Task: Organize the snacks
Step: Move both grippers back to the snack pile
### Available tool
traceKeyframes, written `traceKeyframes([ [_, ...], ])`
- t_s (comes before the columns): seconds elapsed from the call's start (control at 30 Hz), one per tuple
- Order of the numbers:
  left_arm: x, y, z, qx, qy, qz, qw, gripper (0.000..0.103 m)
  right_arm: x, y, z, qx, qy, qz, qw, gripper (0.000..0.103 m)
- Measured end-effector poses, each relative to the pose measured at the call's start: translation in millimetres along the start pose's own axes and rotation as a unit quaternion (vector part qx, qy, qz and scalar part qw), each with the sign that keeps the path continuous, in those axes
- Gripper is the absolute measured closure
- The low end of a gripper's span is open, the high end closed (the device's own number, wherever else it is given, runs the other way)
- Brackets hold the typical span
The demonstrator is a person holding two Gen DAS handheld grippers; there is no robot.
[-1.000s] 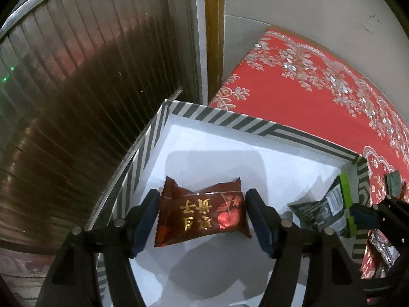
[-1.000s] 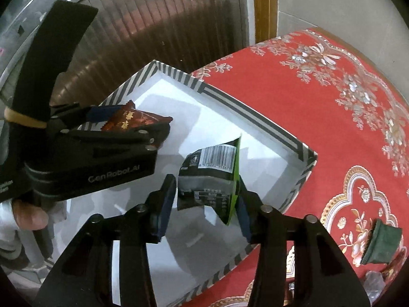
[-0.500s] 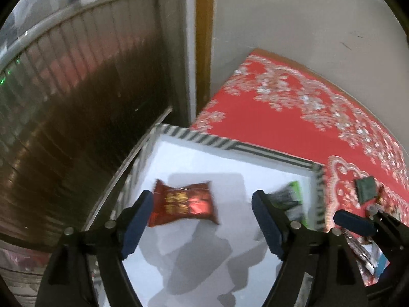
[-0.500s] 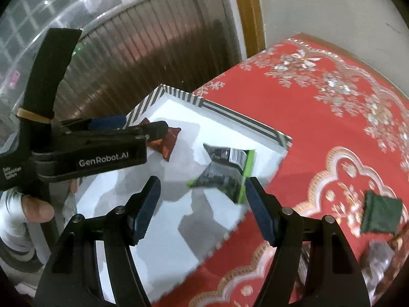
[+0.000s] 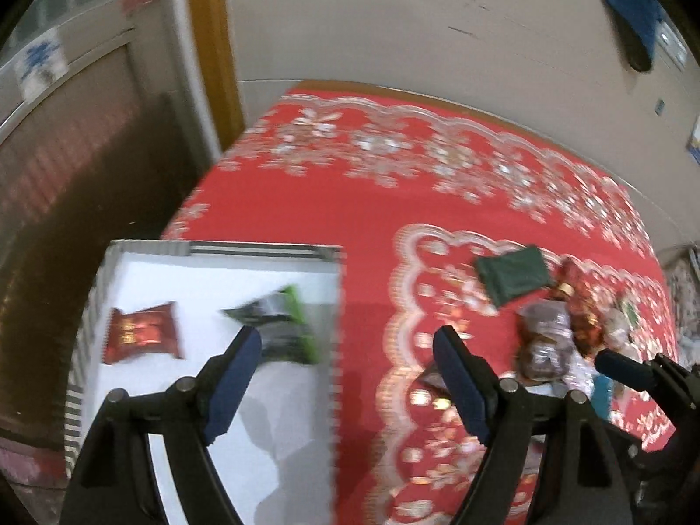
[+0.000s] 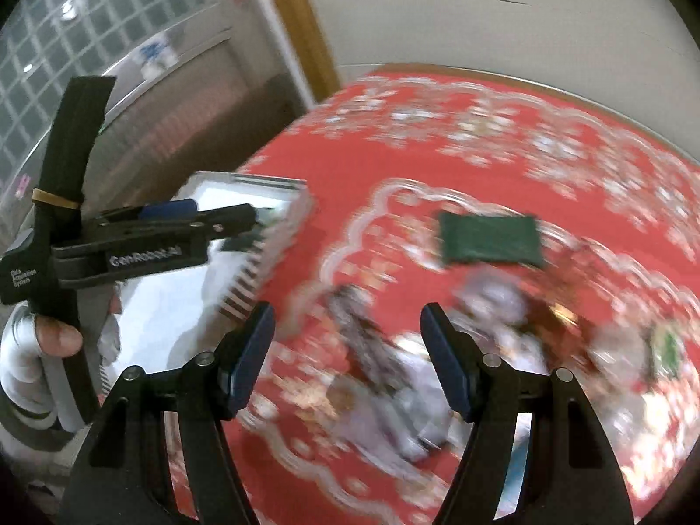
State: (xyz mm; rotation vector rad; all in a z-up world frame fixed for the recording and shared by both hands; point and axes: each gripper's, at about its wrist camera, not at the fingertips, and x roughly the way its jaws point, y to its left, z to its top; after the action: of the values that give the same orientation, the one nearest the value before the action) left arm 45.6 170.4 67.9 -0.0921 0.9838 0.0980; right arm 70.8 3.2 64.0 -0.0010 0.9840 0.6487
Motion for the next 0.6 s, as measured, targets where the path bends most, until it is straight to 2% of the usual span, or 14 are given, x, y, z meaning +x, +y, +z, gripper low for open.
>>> traceKeyframes([
  [0.27,9,-62,-2,0.034,0.016,-0.023,0.9990,0.020,-35,-74,-37,0.070,0.003,-0.044,0.997,0.033],
  [0.6,30,-115,-10,0.074,0.046,-0.036,0.9955,0.020,-51,-106,-53,0.088,0.003,-0.056,0.994,0.033],
])
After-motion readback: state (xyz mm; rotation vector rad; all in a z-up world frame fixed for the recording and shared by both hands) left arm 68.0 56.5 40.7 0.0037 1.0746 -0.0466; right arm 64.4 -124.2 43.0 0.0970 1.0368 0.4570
